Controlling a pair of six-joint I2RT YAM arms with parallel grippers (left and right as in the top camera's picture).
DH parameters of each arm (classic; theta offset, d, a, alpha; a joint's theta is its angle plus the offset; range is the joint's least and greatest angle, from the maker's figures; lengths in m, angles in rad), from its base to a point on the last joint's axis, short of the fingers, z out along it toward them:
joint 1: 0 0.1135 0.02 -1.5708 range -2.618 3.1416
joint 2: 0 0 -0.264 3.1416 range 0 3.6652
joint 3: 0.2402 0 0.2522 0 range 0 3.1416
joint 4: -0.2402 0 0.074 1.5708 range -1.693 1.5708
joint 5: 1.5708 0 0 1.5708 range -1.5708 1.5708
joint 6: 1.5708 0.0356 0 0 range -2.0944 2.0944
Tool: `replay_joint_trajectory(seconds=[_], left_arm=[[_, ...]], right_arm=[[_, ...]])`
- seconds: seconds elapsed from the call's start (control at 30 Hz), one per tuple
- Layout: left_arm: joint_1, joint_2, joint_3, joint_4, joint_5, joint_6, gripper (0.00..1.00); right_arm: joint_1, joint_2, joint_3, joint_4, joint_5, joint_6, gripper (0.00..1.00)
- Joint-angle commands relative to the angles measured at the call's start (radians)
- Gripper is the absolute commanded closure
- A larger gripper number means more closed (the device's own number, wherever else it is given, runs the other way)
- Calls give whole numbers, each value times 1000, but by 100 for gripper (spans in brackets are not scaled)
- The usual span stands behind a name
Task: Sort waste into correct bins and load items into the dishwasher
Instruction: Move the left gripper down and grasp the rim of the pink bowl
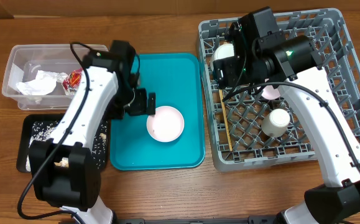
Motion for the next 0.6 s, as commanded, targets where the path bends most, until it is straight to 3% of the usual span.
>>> replay_joint_trajectory(seconds=[0.0, 0.13, 0.43, 0.57], left_arm=[[-1, -15, -76, 50, 8, 7, 0], [0, -15, -83, 73, 42, 8, 0], [-2, -15, -84, 59, 60, 8, 0], [-12, -15, -104, 90, 68, 7, 9]], right_arm=[[-3, -12, 19, 1, -30, 7, 10], [-3, -12, 17, -3, -30, 7, 0], [-3, -5, 17, -45, -30, 7, 0], [-3, -3, 17, -47, -30, 7, 0]])
